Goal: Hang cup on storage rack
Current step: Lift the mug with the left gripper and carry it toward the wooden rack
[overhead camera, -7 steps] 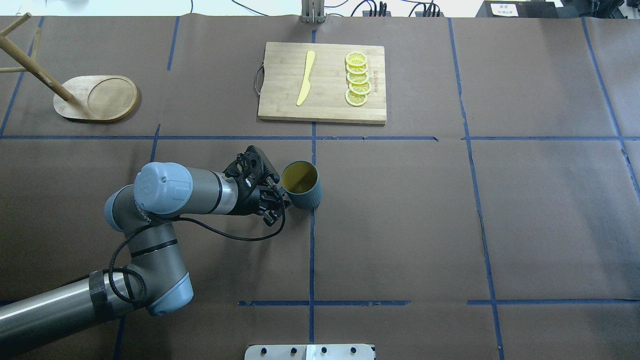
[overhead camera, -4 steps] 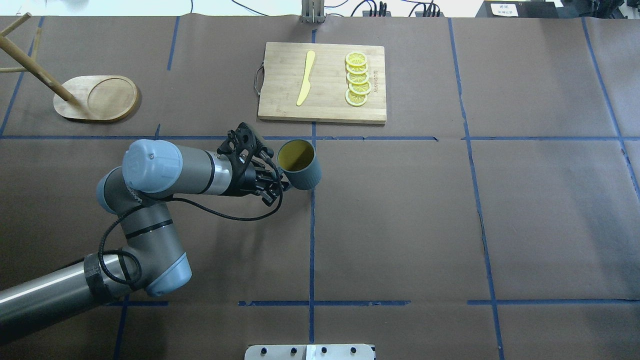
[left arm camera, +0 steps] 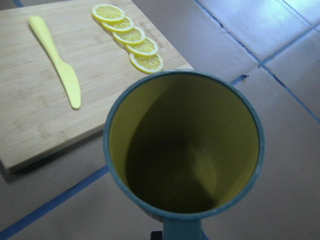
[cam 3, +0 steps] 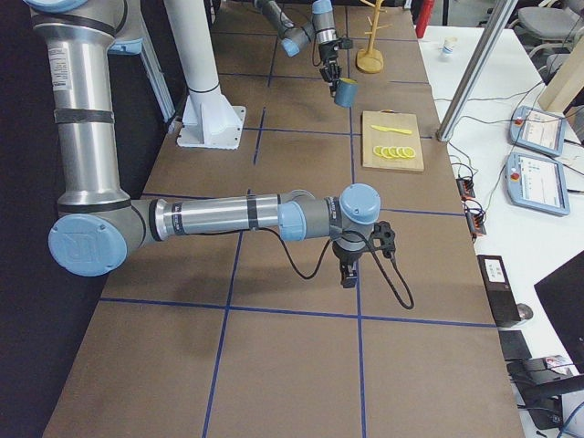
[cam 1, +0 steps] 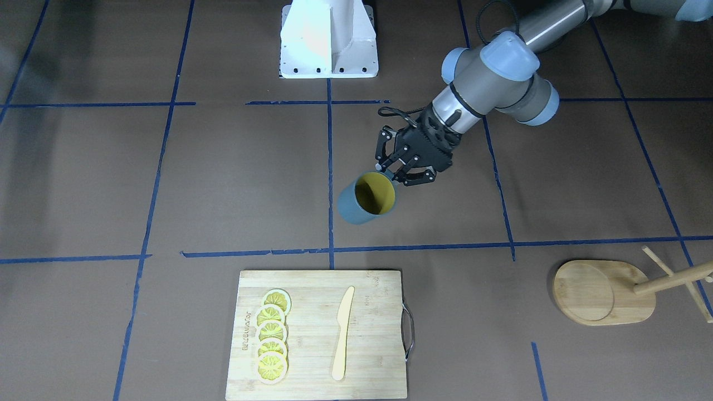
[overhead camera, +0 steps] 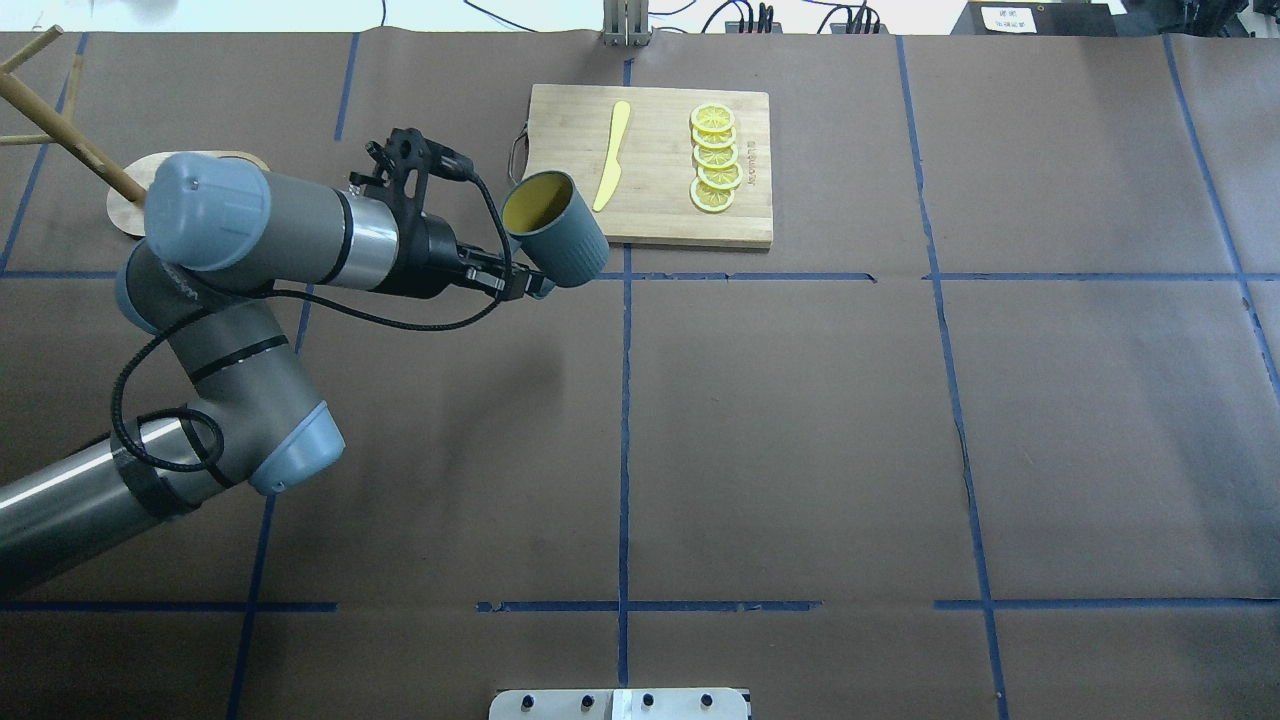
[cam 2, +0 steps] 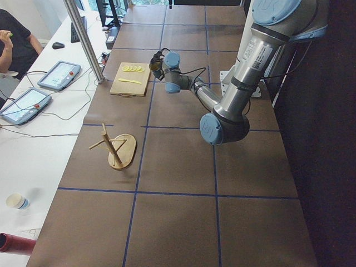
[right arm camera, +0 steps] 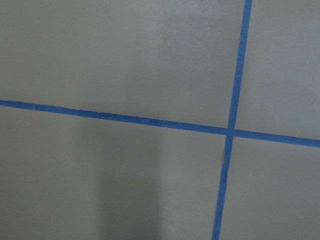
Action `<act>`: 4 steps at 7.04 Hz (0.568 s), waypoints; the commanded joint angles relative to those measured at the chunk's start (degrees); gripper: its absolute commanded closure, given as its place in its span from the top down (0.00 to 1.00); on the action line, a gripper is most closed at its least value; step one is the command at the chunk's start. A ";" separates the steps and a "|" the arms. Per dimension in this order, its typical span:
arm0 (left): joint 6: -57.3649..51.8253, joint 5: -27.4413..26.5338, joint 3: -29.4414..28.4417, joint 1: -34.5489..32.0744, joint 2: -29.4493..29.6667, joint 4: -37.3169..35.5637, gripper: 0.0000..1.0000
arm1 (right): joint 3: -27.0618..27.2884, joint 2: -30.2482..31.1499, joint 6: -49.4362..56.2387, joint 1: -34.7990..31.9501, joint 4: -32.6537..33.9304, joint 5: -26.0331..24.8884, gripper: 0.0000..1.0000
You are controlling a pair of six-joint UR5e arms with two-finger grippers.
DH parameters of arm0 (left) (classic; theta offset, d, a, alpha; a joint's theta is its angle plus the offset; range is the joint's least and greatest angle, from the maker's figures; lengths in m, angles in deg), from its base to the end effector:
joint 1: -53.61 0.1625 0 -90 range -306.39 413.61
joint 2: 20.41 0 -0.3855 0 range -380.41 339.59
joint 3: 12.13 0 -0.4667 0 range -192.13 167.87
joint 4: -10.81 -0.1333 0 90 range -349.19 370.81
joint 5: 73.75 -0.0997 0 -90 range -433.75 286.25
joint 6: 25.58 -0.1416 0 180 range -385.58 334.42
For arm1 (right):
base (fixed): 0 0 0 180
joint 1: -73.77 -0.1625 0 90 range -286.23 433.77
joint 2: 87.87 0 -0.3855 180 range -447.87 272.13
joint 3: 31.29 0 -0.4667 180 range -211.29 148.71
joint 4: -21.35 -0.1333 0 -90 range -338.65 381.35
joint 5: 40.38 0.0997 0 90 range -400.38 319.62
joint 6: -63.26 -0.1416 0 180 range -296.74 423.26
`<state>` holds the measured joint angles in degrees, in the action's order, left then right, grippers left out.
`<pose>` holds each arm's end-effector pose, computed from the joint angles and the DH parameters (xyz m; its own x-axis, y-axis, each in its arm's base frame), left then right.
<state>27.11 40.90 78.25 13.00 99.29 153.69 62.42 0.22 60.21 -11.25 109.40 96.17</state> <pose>0.5095 -0.5346 0.1803 0.2421 0.5181 -0.8204 0.1642 0.8114 0.5609 -0.0207 -0.5894 0.5855 0.6804 -0.1022 0.7256 0.0499 0.9944 0.0933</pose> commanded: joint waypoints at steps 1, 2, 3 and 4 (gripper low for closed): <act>18.47 1.80 0.15 -3.85 -0.16 2.13 0.00 | -0.46 2.95 3.46 -5.57 -0.07 0.20 1.00; 28.59 1.72 -0.02 -6.13 -0.51 5.19 0.00 | -0.45 2.88 3.84 -6.03 0.02 -0.06 1.00; 35.39 1.89 0.06 -8.50 -0.52 5.83 0.00 | -0.54 3.05 3.41 -6.04 0.02 0.02 1.00; 44.77 1.81 -0.02 -10.70 -0.95 8.62 0.00 | -0.72 3.31 3.06 -6.04 0.11 0.03 1.00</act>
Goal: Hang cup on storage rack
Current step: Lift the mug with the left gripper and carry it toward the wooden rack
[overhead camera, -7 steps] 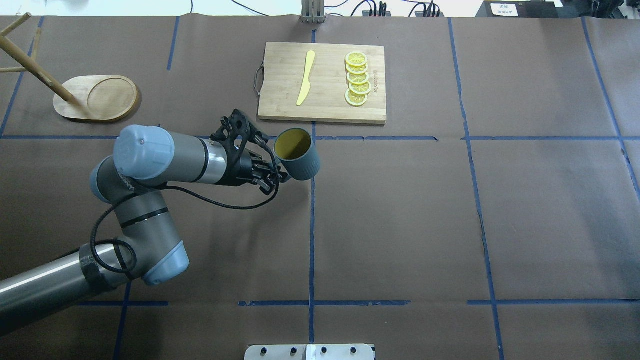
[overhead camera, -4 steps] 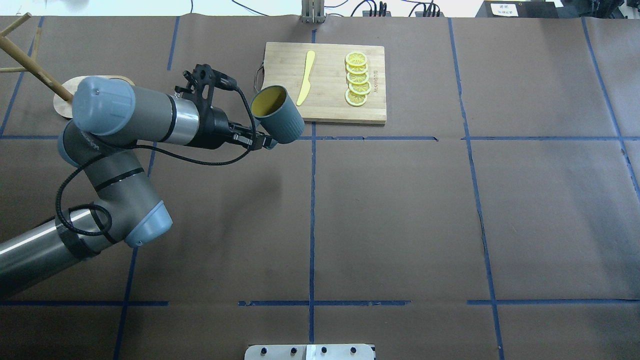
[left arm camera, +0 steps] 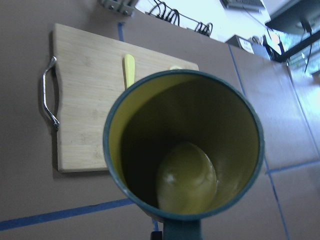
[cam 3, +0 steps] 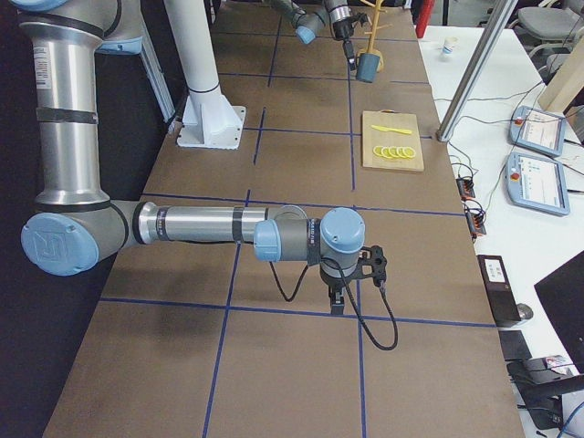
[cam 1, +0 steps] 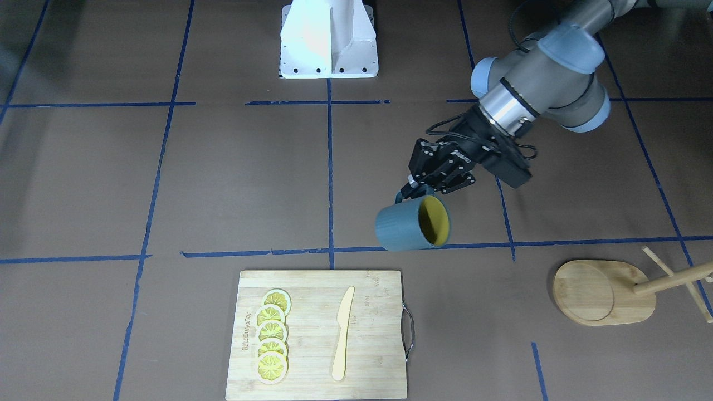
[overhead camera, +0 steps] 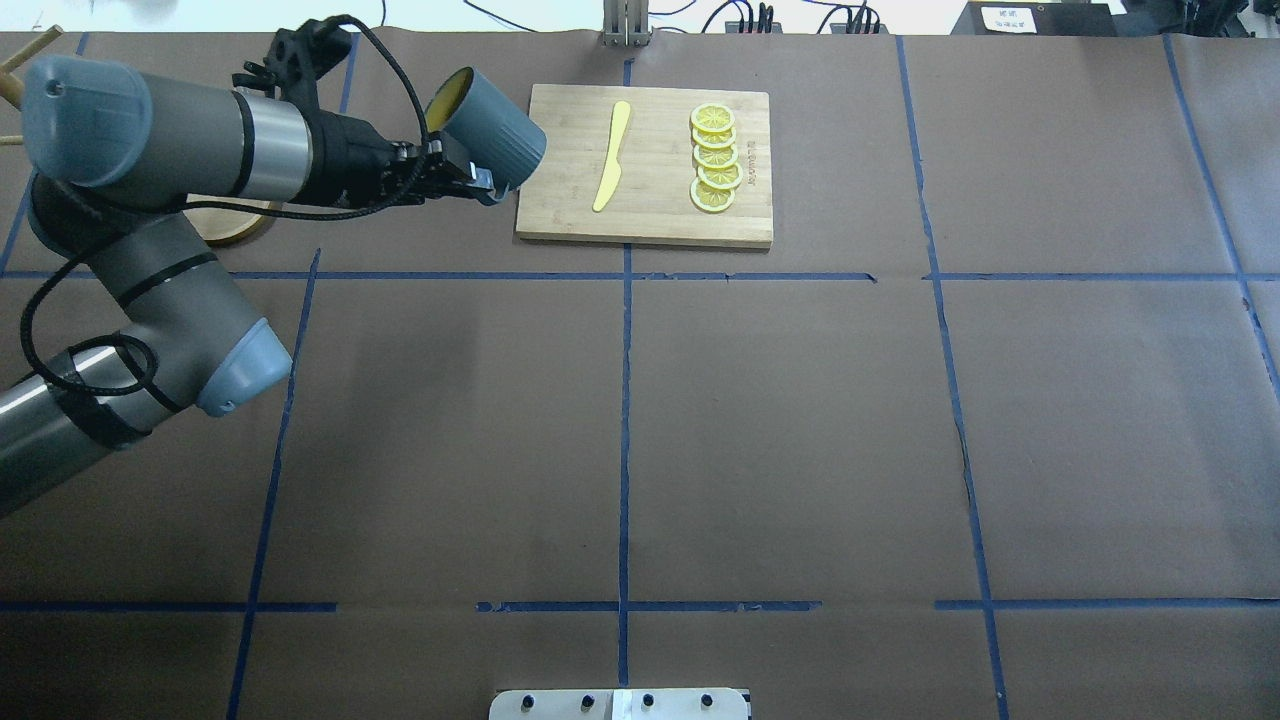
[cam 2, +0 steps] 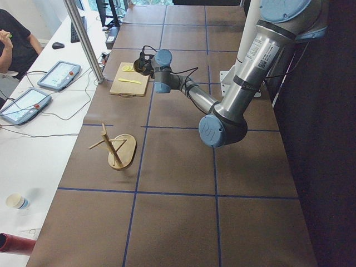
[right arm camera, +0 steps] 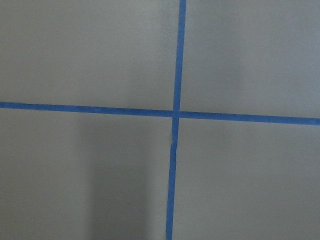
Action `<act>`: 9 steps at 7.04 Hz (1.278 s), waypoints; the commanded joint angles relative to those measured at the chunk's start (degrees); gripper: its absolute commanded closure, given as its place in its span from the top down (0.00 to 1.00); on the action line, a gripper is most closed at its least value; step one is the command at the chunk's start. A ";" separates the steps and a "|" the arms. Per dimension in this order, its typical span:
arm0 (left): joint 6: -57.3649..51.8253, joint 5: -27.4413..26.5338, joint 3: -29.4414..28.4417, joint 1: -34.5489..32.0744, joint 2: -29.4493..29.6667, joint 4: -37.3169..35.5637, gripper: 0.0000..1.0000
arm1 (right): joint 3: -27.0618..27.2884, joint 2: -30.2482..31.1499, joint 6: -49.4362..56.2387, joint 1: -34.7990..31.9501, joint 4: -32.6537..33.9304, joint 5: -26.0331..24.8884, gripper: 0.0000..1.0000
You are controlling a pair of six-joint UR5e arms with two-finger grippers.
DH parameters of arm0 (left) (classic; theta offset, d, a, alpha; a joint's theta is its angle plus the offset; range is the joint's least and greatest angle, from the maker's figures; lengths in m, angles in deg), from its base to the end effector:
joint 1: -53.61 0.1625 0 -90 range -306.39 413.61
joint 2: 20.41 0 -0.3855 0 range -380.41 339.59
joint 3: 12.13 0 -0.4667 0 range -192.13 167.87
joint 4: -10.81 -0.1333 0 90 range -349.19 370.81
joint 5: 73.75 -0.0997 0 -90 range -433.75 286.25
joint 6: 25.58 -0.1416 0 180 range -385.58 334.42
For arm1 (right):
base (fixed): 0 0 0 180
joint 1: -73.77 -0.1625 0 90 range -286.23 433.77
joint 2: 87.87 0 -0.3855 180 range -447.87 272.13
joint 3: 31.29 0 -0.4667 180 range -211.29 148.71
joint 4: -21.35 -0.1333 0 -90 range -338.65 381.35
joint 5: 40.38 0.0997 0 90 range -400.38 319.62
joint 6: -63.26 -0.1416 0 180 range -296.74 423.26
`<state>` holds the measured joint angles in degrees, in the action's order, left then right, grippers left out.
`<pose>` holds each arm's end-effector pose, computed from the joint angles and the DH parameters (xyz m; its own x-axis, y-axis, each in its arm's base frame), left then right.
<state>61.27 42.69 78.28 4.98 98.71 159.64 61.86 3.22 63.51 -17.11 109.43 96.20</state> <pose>0.4253 -0.5892 0.1732 0.0396 0.0294 -0.9988 0.3762 0.9256 0.0422 0.0391 -0.5647 0.6213 0.6881 -0.0442 0.7243 -0.0123 0.9973 0.0726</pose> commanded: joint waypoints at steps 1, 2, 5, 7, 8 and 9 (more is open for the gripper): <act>18.28 -0.25 -0.06 -3.66 -1.94 6.52 0.00 | 0.11 0.75 -0.43 -0.17 -0.01 0.00 1.00; 24.18 -0.34 -0.75 -4.80 -2.74 9.52 0.00 | 0.11 0.75 -0.52 -0.08 -0.01 0.00 1.00; 36.23 -0.69 -7.31 -8.40 -3.80 23.08 0.00 | 0.54 0.67 -0.69 -0.17 -0.01 0.09 1.00; 46.26 -11.45 -13.38 -8.59 -7.14 42.85 0.00 | 1.07 0.58 -0.69 -0.17 -0.10 0.09 1.00; 51.52 -16.63 -17.68 -8.50 -7.40 52.52 0.00 | 1.07 0.49 -0.69 -0.17 -0.10 0.09 1.00; 54.45 -21.30 -21.29 -8.33 -7.32 60.10 0.00 | 1.07 0.32 -0.69 -0.08 -0.10 0.09 1.00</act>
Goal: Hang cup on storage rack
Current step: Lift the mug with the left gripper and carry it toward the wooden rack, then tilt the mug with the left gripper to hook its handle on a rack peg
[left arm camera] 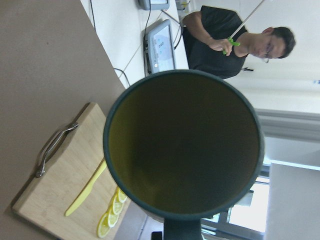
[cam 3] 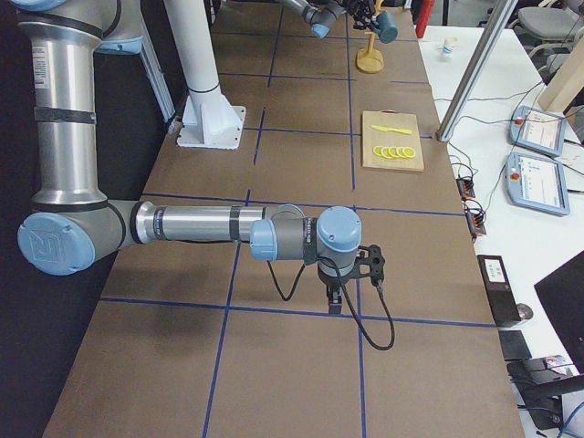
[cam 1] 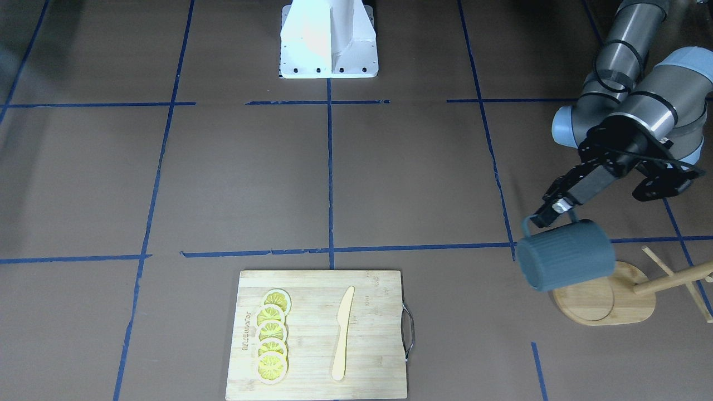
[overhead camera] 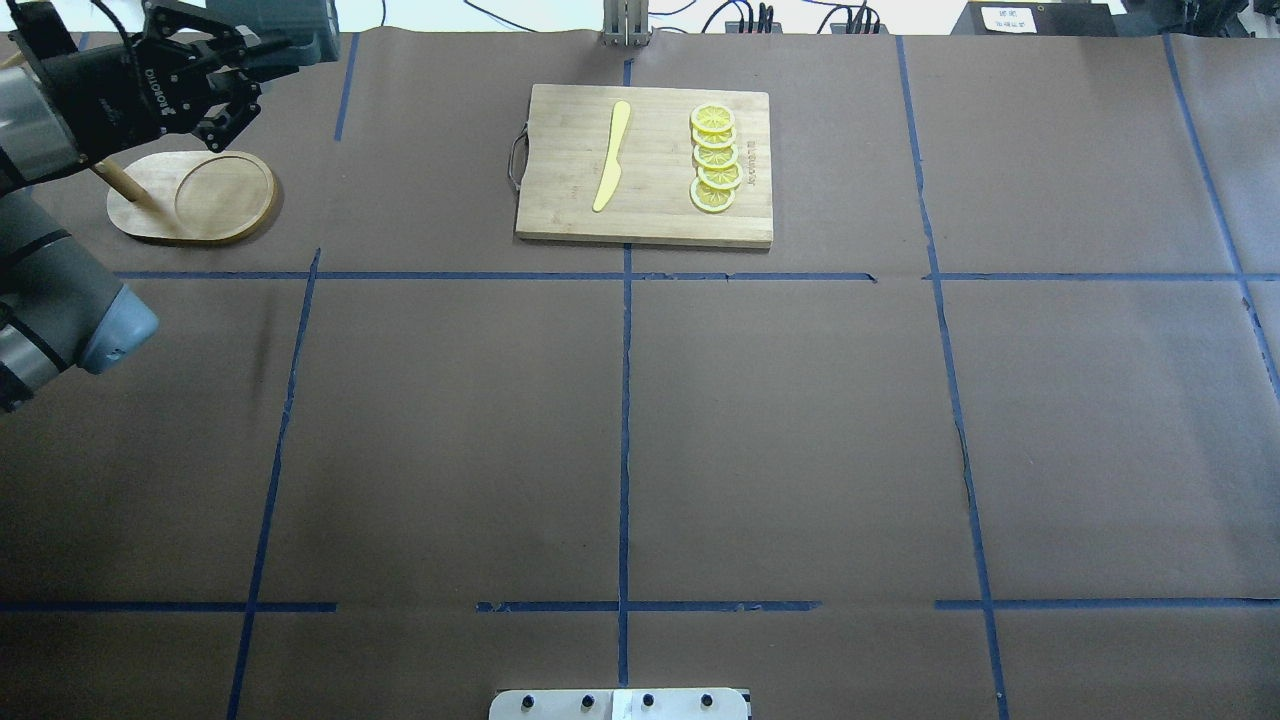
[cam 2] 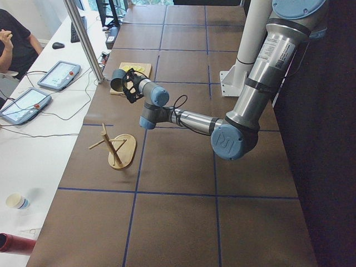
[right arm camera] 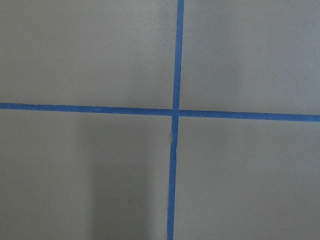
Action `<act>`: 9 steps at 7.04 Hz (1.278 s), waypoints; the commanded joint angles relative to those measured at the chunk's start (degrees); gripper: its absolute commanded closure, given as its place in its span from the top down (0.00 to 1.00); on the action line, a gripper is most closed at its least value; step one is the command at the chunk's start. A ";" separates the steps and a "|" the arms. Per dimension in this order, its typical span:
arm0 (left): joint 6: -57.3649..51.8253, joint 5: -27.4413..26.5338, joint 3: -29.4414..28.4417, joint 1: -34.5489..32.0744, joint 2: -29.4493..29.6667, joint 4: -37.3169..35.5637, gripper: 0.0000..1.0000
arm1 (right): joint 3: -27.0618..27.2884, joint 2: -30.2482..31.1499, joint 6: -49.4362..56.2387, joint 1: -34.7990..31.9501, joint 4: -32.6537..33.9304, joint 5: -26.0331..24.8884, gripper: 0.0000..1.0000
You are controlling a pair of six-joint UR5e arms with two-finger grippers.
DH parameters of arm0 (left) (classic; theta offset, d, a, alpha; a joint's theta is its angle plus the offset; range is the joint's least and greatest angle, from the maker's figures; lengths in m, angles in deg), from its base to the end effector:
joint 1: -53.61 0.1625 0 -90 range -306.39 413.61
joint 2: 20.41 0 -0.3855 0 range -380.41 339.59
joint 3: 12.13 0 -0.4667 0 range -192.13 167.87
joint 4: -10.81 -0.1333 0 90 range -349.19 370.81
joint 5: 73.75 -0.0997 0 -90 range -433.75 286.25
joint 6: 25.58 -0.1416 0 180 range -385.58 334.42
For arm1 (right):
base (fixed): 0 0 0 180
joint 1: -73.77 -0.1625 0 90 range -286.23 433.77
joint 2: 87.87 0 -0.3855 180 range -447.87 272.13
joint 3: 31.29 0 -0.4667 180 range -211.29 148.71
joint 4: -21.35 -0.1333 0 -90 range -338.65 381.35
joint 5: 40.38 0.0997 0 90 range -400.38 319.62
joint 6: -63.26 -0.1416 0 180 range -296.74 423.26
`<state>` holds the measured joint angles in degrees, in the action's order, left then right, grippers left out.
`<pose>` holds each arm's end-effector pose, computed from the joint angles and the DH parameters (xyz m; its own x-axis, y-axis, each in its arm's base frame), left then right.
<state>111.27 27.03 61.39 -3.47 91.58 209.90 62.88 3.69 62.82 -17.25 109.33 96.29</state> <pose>0.2874 -0.6405 0.3266 -0.6889 -0.2547 -0.6786 0.3357 0.7177 -0.6101 0.0403 -0.5623 0.6154 0.6870 -0.0388 0.7256 -0.0230 0.9969 0.0752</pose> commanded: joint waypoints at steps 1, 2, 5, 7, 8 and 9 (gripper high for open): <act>4.64 -12.12 -7.66 0.65 -1.41 16.44 0.00 | 0.05 -0.07 -0.09 -0.03 0.00 0.09 1.00; 4.82 -12.88 -11.00 1.09 -1.59 20.77 0.00 | 0.05 -0.07 -0.09 -0.03 0.00 0.09 1.00; 5.00 -14.63 -14.88 1.18 -0.73 21.16 0.00 | 0.05 0.02 0.00 0.06 0.00 0.09 1.00; 7.44 -15.08 -19.02 0.74 1.31 21.16 0.00 | 0.23 0.02 -0.09 -0.03 0.00 0.09 1.00; 7.89 -17.00 -19.03 0.57 1.22 21.16 0.00 | 0.58 -0.07 -0.09 -0.03 0.00 0.09 1.00; 8.25 -20.41 -19.99 0.56 1.13 21.16 0.00 | 0.75 -0.07 -0.09 0.06 0.00 0.09 1.00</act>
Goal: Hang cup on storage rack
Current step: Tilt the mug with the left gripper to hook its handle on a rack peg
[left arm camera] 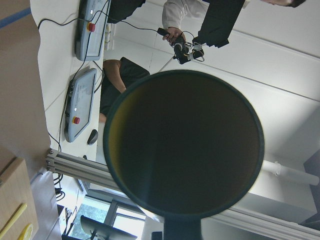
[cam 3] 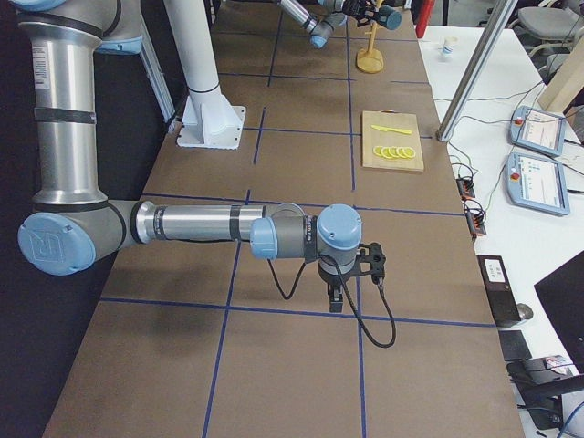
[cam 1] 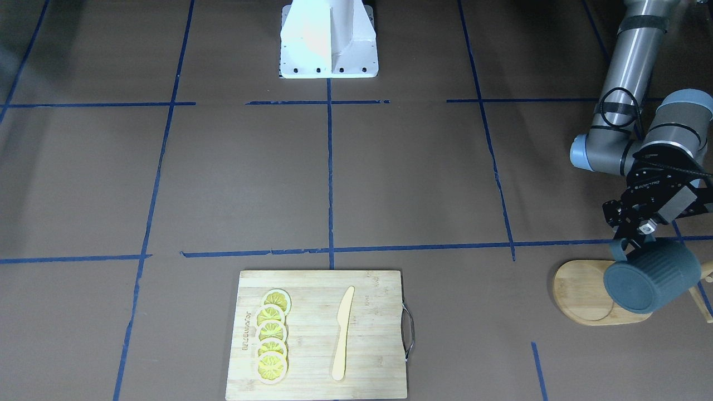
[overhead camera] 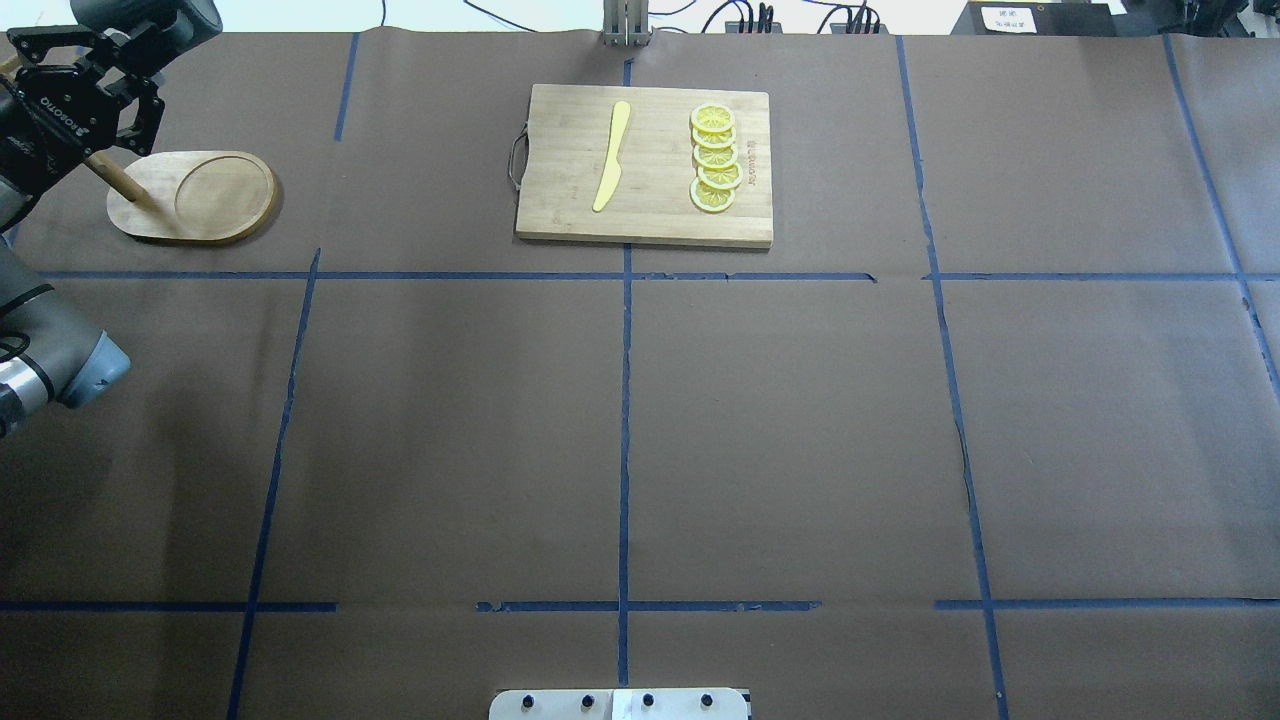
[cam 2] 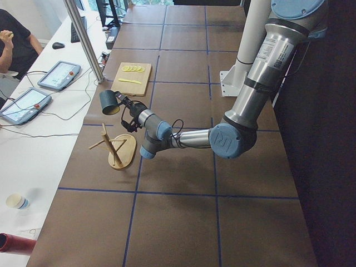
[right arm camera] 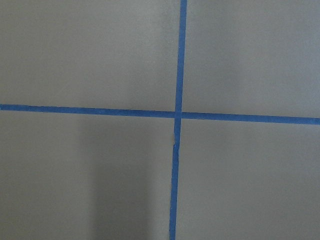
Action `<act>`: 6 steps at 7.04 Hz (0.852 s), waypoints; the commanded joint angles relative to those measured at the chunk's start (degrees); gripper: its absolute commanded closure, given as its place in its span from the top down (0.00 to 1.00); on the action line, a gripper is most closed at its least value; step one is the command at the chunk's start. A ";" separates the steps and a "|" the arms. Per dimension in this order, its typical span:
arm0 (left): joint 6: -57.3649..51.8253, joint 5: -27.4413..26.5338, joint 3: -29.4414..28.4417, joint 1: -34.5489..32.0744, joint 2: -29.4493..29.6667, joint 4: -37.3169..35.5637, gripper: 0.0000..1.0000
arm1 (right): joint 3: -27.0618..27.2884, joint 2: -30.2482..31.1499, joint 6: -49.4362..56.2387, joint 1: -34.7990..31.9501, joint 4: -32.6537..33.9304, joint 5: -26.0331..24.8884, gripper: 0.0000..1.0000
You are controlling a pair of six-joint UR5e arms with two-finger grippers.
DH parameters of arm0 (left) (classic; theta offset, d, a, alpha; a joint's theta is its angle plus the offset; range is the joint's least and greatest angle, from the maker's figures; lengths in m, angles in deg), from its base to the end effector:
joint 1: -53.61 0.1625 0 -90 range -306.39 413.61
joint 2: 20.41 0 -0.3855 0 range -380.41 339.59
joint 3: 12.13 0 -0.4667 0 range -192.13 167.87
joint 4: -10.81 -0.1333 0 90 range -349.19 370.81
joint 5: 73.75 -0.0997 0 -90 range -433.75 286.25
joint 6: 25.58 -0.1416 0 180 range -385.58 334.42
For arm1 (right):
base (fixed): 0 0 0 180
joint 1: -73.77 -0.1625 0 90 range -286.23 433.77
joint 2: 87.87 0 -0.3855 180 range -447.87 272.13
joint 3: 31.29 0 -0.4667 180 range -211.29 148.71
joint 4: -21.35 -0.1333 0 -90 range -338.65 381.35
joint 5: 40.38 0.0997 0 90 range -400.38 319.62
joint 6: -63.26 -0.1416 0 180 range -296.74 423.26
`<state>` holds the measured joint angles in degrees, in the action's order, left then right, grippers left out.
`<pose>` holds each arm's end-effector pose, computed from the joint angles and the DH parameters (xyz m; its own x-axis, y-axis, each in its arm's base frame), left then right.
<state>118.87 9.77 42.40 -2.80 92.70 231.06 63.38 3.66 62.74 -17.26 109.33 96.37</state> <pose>0.2546 -0.6531 0.4630 -0.8688 -0.1531 -0.4709 0.3028 0.5883 -0.7498 0.0403 -0.5631 0.6100 0.6861 -0.0441 0.7262 -0.0241 0.9962 0.0833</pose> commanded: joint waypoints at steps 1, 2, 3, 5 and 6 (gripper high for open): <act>0.74 -4.06 -2.48 -1.06 -0.08 0.00 0.00 | 0.43 -0.04 0.00 0.07 0.00 0.09 1.00; 1.70 -3.98 -3.46 -1.85 -0.09 0.00 0.00 | 0.60 -0.04 0.00 0.07 0.00 0.09 1.00; 3.36 -4.06 -3.55 -1.86 -0.69 0.09 0.00 | 0.87 -0.04 0.00 0.07 0.00 0.09 1.00; 3.55 -4.07 -3.64 -1.69 -2.36 1.14 0.00 | 0.87 0.05 0.00 0.06 0.00 0.09 1.00; 3.90 -4.07 -3.64 -1.69 -3.50 1.15 0.01 | 0.87 0.05 0.00 0.07 0.09 0.09 1.00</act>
<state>122.40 5.72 38.82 -4.52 90.52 231.94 64.23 3.67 62.73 -17.21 109.37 96.44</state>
